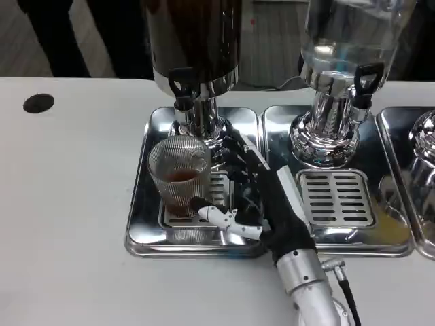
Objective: Grasp the cup under the faucet to collect the drink, then remove the cup.
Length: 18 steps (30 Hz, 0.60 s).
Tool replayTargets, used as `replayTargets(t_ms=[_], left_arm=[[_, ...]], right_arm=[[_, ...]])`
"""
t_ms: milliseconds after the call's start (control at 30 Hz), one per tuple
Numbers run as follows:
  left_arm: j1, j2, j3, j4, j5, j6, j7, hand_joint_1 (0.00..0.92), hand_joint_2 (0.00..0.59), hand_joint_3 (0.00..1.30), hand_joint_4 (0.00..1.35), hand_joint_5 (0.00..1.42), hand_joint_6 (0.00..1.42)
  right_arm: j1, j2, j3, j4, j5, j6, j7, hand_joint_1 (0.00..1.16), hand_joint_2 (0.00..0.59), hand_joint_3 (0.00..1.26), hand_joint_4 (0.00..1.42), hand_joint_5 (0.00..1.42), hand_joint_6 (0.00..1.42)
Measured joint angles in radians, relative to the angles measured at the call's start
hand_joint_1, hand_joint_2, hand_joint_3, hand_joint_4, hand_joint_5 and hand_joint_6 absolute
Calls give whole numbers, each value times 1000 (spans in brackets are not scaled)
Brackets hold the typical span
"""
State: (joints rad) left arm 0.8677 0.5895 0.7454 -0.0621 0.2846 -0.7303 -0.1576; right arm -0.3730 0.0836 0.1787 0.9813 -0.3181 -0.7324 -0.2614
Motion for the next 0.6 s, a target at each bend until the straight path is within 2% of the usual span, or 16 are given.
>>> replayTargets(t_ms=[300,600], left_arm=[[8,-9,20,2,-2,-12,0,0,0,0,0,0,0],[27,-16,27,13,-13,-24,0,0,0,0,0,0,0]], right_arm=[[-42,30,2,47,1,0,-2,981,159,91,119,172,264],[-49,31,10,79,0,0,-11,981,159,91,119,175,262]])
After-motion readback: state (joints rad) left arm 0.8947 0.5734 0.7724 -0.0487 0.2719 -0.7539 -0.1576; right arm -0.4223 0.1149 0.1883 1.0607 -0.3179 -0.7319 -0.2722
